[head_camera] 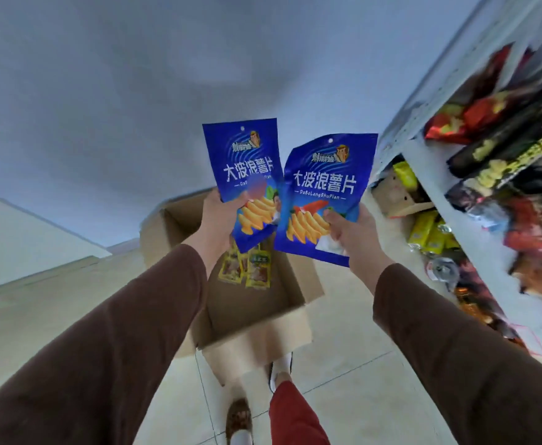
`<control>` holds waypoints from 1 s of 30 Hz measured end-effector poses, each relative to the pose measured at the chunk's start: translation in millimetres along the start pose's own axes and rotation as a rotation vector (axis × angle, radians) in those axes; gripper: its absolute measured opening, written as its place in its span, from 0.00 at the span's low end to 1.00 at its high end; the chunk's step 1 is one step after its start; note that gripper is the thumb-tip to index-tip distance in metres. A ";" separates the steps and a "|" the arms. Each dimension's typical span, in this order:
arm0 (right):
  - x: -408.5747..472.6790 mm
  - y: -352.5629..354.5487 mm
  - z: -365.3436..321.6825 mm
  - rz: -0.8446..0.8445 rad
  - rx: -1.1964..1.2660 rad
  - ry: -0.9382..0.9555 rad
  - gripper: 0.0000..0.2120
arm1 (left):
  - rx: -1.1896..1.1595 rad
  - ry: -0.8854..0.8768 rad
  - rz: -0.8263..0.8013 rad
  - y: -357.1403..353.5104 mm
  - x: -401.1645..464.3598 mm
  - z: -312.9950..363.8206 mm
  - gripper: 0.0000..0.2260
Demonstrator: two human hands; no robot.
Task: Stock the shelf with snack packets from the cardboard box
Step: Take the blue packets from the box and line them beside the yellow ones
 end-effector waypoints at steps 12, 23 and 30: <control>-262.5 305.3 -222.5 0.475 0.216 0.340 0.18 | 0.180 -0.452 -0.511 -240.2 -291.0 236.3 0.09; -422.2 628.2 -248.6 0.829 0.336 0.458 0.18 | 0.260 -0.591 -0.788 -551.8 -526.6 257.6 0.09; -453.5 773.8 -239.2 0.972 0.446 0.469 0.18 | 0.312 -0.641 -0.871 -697.3 -607.1 253.1 0.09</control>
Point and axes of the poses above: each hand's wrist, its own x-axis towards the middle knuckle, its own y-axis out of the back of the hand, z = x × y, the point moved 9 cm from there along x, towards the middle knuckle, and after that the axes turned 15 degrees about x, right-handed, at the moved point
